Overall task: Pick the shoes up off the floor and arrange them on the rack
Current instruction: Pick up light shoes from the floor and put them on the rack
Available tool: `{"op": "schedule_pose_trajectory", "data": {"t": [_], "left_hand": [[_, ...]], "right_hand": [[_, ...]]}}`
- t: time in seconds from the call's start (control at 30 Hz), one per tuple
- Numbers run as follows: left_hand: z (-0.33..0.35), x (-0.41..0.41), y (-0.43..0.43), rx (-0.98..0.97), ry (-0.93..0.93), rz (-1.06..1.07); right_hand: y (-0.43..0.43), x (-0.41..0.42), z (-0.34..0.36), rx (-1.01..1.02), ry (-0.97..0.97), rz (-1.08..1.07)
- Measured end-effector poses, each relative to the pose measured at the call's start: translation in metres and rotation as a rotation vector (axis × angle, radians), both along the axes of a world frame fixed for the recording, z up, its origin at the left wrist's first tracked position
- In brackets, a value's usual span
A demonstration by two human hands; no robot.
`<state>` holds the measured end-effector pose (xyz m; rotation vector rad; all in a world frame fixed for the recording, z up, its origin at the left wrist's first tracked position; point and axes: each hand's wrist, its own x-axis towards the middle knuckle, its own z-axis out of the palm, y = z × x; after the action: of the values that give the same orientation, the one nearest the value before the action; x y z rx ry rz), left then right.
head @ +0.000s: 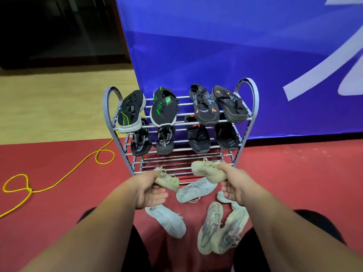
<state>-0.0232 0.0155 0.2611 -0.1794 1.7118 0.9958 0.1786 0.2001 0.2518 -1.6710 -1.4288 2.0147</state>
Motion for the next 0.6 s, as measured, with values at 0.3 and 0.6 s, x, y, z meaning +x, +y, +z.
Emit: {"op": "schedule_pose_trajectory", "data": {"t": [0.3, 0.6], "left_hand": [[-0.035, 0.004, 0.064, 0.039, -0.099, -0.005], [-0.086, 0.017, 0.141, 0.099, -0.195, 0.091]], "right_hand": [[0.034, -0.012, -0.041, -0.029, -0.011, -0.172], [0.084, -0.013, -0.094, -0.128, 0.02, -0.272]]}}
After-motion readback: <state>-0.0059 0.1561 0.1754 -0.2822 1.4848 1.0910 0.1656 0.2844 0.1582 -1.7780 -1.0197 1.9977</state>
